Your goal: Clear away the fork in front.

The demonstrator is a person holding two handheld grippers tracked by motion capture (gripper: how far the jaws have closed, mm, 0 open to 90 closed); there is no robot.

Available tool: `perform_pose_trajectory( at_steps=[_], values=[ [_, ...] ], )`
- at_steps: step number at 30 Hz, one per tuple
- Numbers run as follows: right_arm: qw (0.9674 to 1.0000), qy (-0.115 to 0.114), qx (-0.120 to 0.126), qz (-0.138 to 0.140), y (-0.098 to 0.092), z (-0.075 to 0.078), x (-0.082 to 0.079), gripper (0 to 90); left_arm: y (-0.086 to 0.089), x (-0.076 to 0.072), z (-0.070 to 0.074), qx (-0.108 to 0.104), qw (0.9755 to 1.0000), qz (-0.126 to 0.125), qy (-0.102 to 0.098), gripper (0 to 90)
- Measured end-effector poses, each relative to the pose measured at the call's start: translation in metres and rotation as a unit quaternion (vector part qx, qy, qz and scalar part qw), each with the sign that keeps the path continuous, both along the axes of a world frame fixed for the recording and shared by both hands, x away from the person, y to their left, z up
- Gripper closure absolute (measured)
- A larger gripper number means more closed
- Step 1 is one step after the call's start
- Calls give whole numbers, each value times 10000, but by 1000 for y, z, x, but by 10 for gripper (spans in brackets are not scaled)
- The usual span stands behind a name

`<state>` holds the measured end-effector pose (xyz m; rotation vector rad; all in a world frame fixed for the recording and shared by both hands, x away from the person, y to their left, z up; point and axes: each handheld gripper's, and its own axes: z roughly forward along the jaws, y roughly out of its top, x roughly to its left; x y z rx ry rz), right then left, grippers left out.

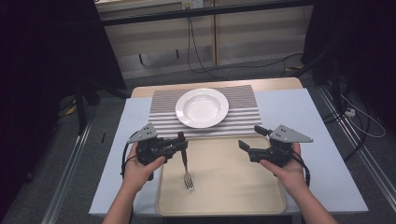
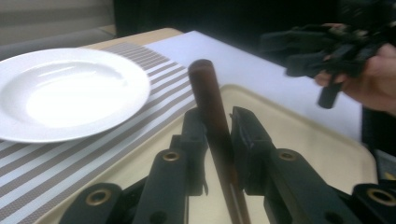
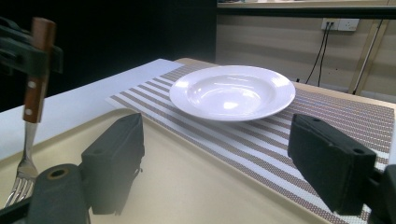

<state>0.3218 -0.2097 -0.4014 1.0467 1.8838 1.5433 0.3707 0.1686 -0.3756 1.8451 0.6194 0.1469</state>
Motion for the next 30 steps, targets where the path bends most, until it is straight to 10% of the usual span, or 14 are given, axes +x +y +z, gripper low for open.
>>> perform_pose_trajectory(
  at_steps=[10,30],
  values=[
    [9999,63,5,87,1,-3,-3,182,-8,6,-23,589,9981,-67,-168,663],
    [10000,49,-13,-29,-11,-7,-6,180,4,-6,-53,835,9963,112,149,565]
  ],
)
